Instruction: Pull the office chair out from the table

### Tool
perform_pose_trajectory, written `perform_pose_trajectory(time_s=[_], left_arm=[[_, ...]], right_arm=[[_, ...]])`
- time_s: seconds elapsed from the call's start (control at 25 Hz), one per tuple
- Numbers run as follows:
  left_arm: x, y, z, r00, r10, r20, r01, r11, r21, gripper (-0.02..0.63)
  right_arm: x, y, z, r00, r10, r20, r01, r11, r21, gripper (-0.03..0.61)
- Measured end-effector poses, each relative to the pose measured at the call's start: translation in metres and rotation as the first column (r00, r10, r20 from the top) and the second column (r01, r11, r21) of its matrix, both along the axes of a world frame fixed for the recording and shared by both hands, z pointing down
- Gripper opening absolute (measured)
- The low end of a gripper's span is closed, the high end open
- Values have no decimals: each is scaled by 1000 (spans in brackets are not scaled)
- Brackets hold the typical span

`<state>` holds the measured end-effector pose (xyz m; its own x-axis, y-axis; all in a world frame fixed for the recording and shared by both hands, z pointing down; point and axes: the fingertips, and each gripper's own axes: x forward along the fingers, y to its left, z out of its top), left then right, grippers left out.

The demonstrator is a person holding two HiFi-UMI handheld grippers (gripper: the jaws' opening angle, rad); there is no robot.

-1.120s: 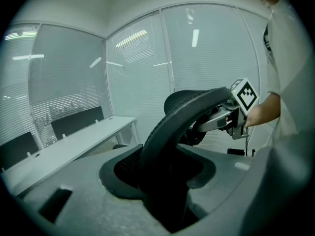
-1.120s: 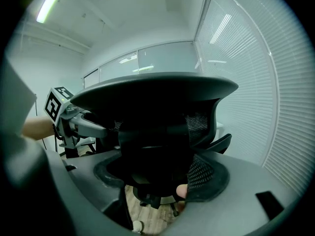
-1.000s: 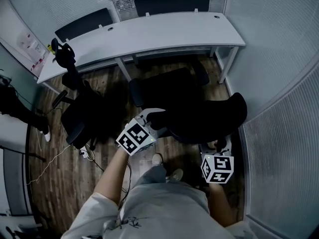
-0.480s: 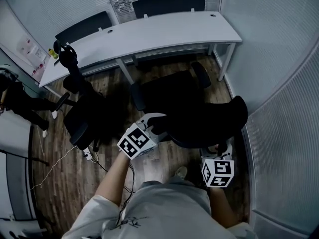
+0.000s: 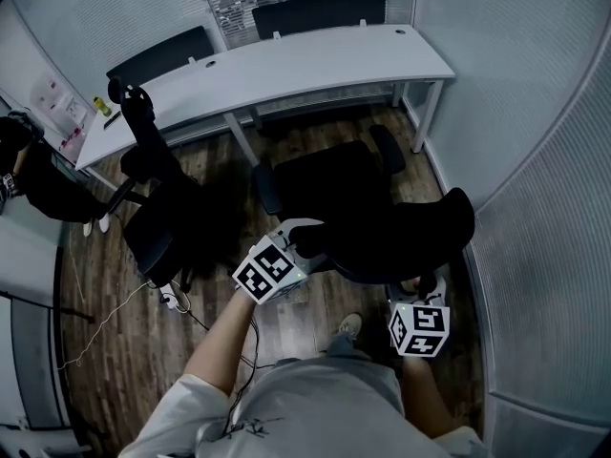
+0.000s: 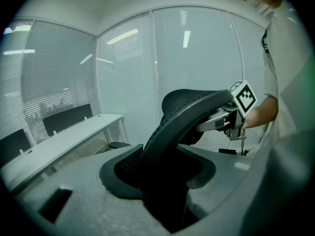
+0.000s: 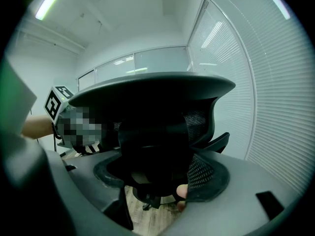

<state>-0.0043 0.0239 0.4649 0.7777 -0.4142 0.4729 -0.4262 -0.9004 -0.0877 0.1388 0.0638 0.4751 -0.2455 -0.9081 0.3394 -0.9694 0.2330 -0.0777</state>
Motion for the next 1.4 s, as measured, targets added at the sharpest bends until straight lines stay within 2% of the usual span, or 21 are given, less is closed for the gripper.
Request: perform_pose_trajectory(time_s=[0.48, 0.96, 1.4], left_arm=[[2, 58, 0, 999, 32, -14, -31, 999, 16, 193], [17, 112, 1, 997, 69, -27, -69, 998, -3, 193], [17, 168, -1, 990, 136, -48, -137, 990, -23, 193]], right_arm=[[0, 63, 1, 999, 35, -1, -35, 999, -5, 291], [15, 119, 1, 998, 61, 0, -61, 998, 5, 291], [12, 183, -3, 993, 116, -7, -116, 993, 4, 291]])
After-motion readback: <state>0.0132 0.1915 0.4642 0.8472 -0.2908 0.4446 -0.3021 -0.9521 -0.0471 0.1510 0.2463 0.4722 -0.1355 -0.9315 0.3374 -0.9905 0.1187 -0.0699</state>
